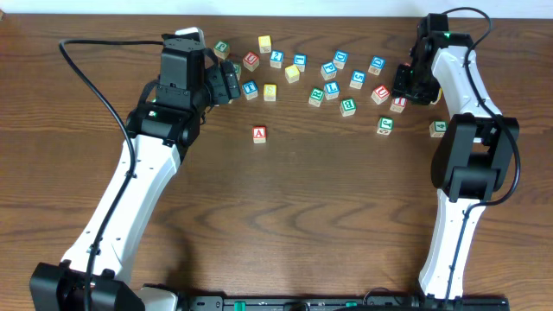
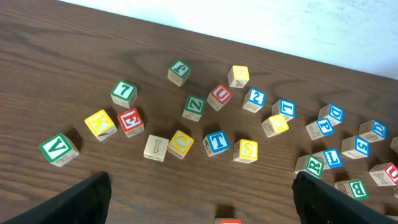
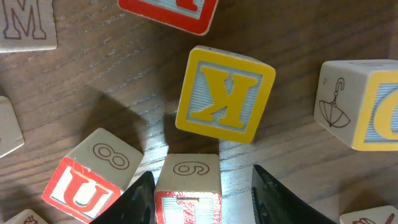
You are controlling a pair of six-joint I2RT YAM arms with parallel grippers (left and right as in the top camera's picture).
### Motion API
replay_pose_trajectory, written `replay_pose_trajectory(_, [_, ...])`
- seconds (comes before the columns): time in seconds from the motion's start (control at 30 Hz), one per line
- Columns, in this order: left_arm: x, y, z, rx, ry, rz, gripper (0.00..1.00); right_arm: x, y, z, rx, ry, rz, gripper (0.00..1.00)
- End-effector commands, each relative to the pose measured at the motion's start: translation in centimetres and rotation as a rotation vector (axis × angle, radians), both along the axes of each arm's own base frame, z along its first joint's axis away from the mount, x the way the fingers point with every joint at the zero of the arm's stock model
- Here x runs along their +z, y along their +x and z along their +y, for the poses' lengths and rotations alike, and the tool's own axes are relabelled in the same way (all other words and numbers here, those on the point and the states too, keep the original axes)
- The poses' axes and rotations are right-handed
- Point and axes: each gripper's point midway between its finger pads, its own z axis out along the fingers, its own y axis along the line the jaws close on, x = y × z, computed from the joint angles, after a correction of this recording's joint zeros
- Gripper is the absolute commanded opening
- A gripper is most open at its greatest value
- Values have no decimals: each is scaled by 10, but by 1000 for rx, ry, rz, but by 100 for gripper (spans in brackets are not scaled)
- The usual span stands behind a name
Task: Spell out AI2
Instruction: 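Reach the right gripper to the red-lettered I block and grasp it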
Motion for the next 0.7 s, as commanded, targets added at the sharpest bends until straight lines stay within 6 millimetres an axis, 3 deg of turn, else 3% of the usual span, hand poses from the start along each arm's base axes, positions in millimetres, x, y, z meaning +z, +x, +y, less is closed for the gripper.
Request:
replay_pose_trajectory(0.0, [9, 0, 2, 3, -1, -20, 92, -7, -4, 1, 27, -14, 23, 45])
replay_pose_trajectory(0.5, [9, 0, 2, 3, -1, -20, 92, -19, -13, 14, 132, -16, 53, 38])
replay_pose_trajectory(0.67, [9, 0, 2, 3, -1, -21, 92, -28, -19, 13, 148, -29, 74, 28])
